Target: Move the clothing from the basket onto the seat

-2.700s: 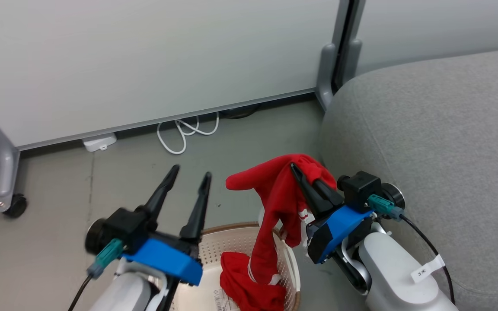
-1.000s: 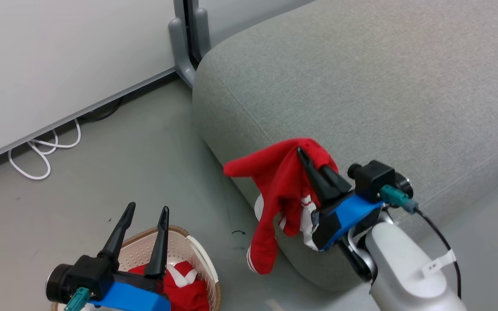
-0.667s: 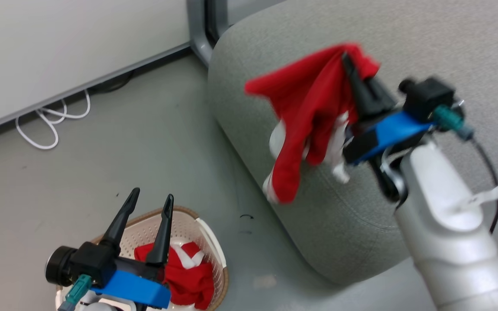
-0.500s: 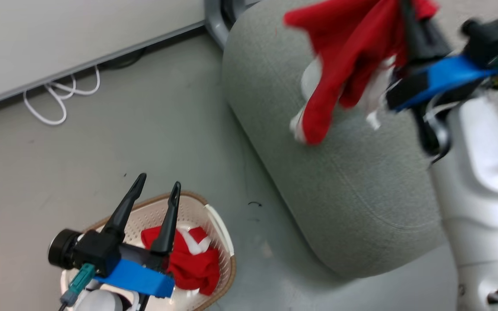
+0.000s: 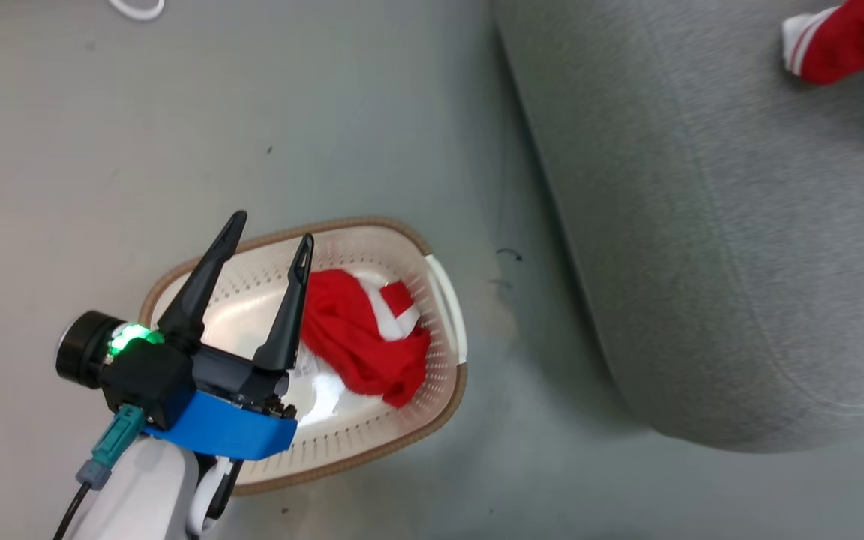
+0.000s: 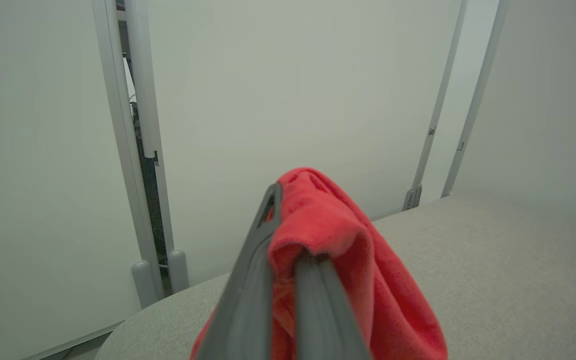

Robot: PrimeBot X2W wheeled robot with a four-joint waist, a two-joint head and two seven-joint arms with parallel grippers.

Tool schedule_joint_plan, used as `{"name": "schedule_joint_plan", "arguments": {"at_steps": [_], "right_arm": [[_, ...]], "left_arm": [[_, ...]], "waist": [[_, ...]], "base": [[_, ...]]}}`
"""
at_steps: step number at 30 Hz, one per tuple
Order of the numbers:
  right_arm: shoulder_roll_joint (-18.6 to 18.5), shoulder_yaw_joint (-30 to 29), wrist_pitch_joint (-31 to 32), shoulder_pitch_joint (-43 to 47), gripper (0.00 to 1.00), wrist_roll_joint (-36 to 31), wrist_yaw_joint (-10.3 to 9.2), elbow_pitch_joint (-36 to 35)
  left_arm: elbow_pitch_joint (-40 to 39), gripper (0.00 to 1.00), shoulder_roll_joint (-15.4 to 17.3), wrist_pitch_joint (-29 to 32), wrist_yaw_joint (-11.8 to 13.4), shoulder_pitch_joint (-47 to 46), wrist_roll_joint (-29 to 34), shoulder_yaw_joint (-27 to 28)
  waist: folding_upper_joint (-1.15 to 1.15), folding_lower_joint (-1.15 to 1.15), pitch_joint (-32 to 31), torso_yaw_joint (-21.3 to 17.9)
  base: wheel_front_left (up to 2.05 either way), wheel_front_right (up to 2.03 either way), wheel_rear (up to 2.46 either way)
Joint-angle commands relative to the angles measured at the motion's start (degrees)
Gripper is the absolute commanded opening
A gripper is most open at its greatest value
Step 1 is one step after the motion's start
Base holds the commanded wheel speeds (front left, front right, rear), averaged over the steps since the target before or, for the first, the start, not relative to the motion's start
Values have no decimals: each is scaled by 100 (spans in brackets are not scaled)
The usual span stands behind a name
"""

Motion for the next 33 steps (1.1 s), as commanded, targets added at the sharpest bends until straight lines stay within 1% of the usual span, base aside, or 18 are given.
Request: {"name": "schedule_joint_plan", "arguments": {"at_steps": [1, 5, 10, 11, 12, 13, 14, 20, 23, 29, 33], "right_arm": [[-78, -209, 44, -103, 0, -119, 3, 110], [-212, -639, 62, 28, 0, -331, 3, 385], [-87, -996, 73, 157, 0, -613, 3, 759], [-48, -1045, 107, 164, 10, -660, 3, 824], [-55, -1105, 109, 181, 33, -689, 2, 893], [-59, -1142, 129, 189, 90, -720, 2, 958], [-48, -1169, 153, 183, 100, -760, 2, 1019], [-20, -1186, 53, 221, 100, -899, 2, 1172], [62, -1193, -19, 330, 100, -916, 2, 1251], [181, -1067, -144, 787, 100, -1122, 2, 1409], [401, -955, -338, 1114, 100, -1088, 2, 1393]], "left_arm": [[-102, 100, 31, -15, -6, -205, 38, 11], [-262, 100, 33, -15, -6, -359, 88, -35], [-355, 100, -1, -15, -6, -430, 106, -56], [-359, 100, -7, -15, -6, -431, 109, -59], [-374, 100, -10, -15, -6, -442, 120, -76], [-390, 100, -13, -15, -6, -456, 129, -93], [-402, 100, -19, -15, -6, -471, 132, -98], [-368, 100, -61, -15, -6, -436, 104, -98], [-304, 100, -111, -15, -6, -362, 58, -95], [-159, 100, -267, -15, -6, -85, -57, 15], [45, 100, -394, -15, -6, 44, -138, 148]], "waist": [[0, -1, 592, 436], [0, -1, 849, 590], [0, -1, 931, 663], [0, -1, 926, 668], [0, -1, 919, 674], [0, -1, 905, 684], [0, -1, 885, 692], [0, -1, 701, 706], [0, -1, 510, 693], [0, -1, -139, 678], [0, -1, -508, 661]], "base": [[0, 0, 0], [0, 0, 0], [0, 0, 0], [0, 0, 0], [0, 0, 0], [0, 0, 0], [0, 0, 0], [0, 0, 0], [0, 0, 0], [0, 0, 0], [0, 0, 0]]}}
